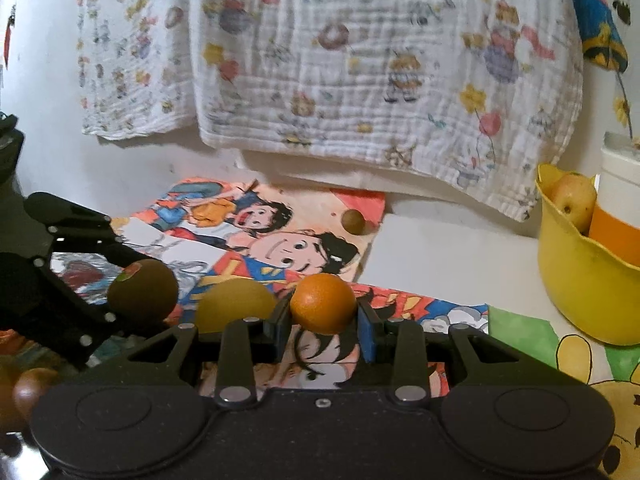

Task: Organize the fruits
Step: 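Carry the kiwi and tangerine over the metal tray with both tools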

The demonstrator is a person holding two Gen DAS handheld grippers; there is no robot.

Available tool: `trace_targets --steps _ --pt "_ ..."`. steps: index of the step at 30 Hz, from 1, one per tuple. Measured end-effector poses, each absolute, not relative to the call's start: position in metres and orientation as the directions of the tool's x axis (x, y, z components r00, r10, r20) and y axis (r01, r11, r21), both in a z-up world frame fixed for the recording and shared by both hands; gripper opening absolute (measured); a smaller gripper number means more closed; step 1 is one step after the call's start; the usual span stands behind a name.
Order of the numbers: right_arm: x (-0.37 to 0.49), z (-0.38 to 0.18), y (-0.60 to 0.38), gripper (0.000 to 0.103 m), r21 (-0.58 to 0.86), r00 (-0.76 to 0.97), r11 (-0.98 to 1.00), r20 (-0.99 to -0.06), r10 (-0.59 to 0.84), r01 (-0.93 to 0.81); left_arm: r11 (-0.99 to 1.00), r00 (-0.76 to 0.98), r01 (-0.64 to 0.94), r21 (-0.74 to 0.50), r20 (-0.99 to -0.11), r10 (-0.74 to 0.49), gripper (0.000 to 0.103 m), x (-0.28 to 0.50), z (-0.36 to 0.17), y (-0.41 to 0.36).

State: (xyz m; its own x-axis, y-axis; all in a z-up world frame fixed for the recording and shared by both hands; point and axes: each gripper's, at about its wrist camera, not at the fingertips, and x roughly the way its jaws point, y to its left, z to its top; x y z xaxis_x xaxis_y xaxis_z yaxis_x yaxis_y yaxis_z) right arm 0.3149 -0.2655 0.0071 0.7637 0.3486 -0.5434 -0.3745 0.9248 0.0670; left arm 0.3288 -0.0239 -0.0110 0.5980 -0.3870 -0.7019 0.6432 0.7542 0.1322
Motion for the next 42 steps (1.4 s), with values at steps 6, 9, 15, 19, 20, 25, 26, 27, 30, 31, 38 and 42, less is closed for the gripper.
trace_targets --steps 6,9,15,19,20,25,26,27,30,31,38,42 --pt "0.279 0.022 -0.261 0.037 0.060 0.773 0.917 -0.519 0.365 -0.393 0.766 0.620 0.630 0.127 -0.676 -0.398 0.064 0.302 0.008 -0.020" --pt "0.260 0.028 -0.259 0.037 0.053 0.774 0.913 -0.511 0.373 -0.404 0.770 0.634 0.626 0.121 -0.655 -0.412 0.064 0.281 0.016 -0.019" --pt "0.222 0.042 -0.256 0.037 0.037 0.783 0.909 -0.495 0.377 -0.414 0.777 0.640 0.626 0.066 -0.612 -0.464 0.064 0.236 0.028 -0.013" --pt "0.193 0.047 -0.253 0.037 0.032 0.787 0.909 -0.489 0.377 -0.416 0.778 0.648 0.626 0.058 -0.594 -0.477 0.064 0.207 0.031 -0.006" --pt "0.186 0.047 -0.253 0.037 0.032 0.788 0.909 -0.487 0.377 -0.415 0.778 0.648 0.626 0.055 -0.592 -0.479 0.064 0.202 0.031 -0.004" --pt "0.150 0.044 -0.253 0.037 0.056 0.778 0.907 -0.494 0.388 -0.417 0.771 0.634 0.636 0.037 -0.595 -0.494 0.064 0.172 0.028 0.001" --pt "0.144 0.043 -0.253 0.037 0.058 0.776 0.907 -0.496 0.389 -0.418 0.772 0.633 0.634 0.035 -0.597 -0.493 0.064 0.166 0.026 0.001" --pt "0.138 0.042 -0.253 0.037 0.059 0.775 0.907 -0.498 0.389 -0.418 0.774 0.633 0.633 0.032 -0.598 -0.492 0.064 0.160 0.025 0.001" --pt "0.121 0.038 -0.252 0.037 0.056 0.775 0.907 -0.499 0.388 -0.418 0.782 0.637 0.623 0.023 -0.596 -0.489 0.064 0.146 0.022 0.001" --pt "0.115 0.037 -0.252 0.037 0.059 0.774 0.907 -0.499 0.389 -0.417 0.787 0.641 0.616 0.020 -0.594 -0.486 0.064 0.140 0.021 0.002" --pt "0.085 0.024 -0.246 0.037 0.072 0.749 0.892 -0.515 0.416 -0.447 0.841 0.655 0.540 -0.028 -0.614 -0.441 0.064 0.114 0.011 0.004" --pt "0.080 0.013 -0.247 0.037 0.109 0.725 0.886 -0.535 0.434 -0.450 0.855 0.636 0.514 -0.070 -0.638 -0.434 0.064 0.107 0.004 0.003"
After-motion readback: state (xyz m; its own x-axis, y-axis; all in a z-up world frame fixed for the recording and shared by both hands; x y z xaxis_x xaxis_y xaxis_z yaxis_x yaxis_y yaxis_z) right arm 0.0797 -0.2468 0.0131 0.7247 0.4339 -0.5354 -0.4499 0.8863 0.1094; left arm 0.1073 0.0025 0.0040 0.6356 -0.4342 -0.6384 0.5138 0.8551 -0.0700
